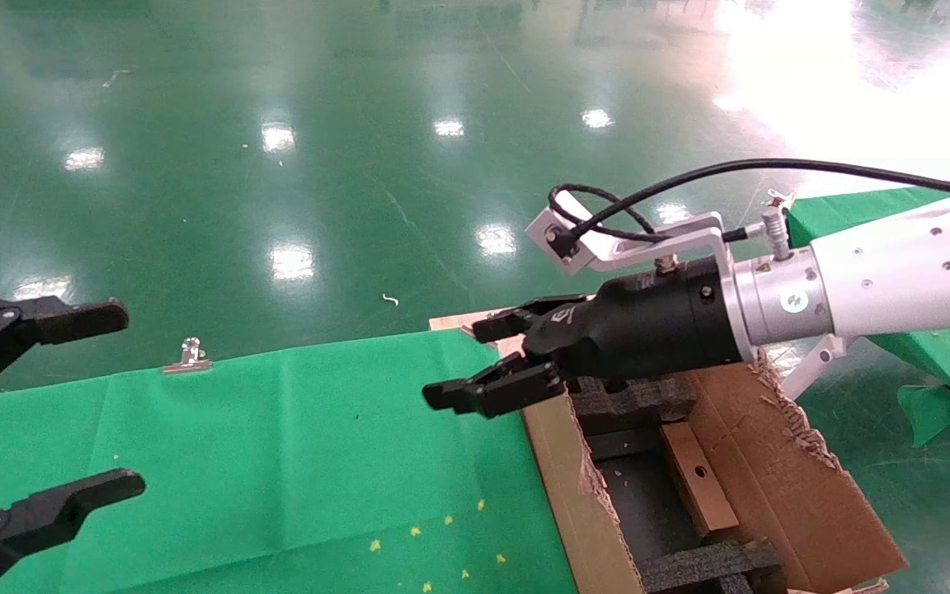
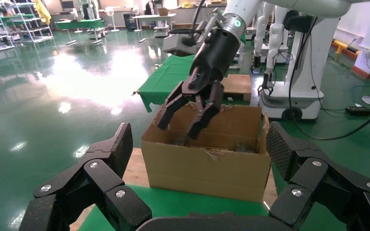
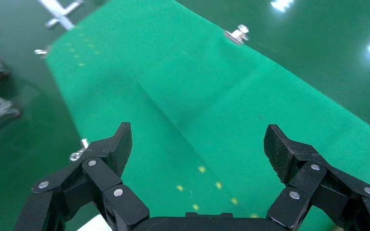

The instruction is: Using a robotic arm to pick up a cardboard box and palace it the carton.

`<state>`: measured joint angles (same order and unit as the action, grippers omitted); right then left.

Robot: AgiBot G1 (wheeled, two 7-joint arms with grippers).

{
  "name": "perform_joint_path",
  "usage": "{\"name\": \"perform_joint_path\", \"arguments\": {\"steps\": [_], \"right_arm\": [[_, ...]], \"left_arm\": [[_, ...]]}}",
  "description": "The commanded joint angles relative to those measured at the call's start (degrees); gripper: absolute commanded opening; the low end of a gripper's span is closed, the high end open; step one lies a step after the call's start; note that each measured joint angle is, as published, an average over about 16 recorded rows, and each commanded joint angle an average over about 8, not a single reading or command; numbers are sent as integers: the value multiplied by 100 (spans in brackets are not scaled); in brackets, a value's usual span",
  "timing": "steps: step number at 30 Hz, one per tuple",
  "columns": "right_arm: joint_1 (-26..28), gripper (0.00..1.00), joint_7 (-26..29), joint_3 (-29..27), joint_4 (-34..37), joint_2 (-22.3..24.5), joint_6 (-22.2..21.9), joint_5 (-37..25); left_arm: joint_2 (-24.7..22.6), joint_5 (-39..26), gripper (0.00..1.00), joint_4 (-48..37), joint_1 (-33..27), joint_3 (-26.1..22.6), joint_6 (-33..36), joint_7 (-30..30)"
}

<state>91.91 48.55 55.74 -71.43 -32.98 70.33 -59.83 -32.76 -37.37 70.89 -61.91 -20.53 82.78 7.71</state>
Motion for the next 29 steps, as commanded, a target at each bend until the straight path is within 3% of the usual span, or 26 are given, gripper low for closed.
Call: {"name": "perform_joint_path", "arguments": {"steps": [1, 26, 29], "right_arm": [[-192, 100, -239, -251, -14, -13, 97, 114], [-2611, 100, -3252, -3418, -185, -175, 1322, 1546], [-2757, 100, -3433, -3608, -195, -185, 1396, 1632]], "left_arm": [[0, 0, 100, 0, 0, 0, 0, 0], [0, 0, 100, 0, 0, 0, 0, 0], [0, 0, 100, 0, 0, 0, 0, 0]]}}
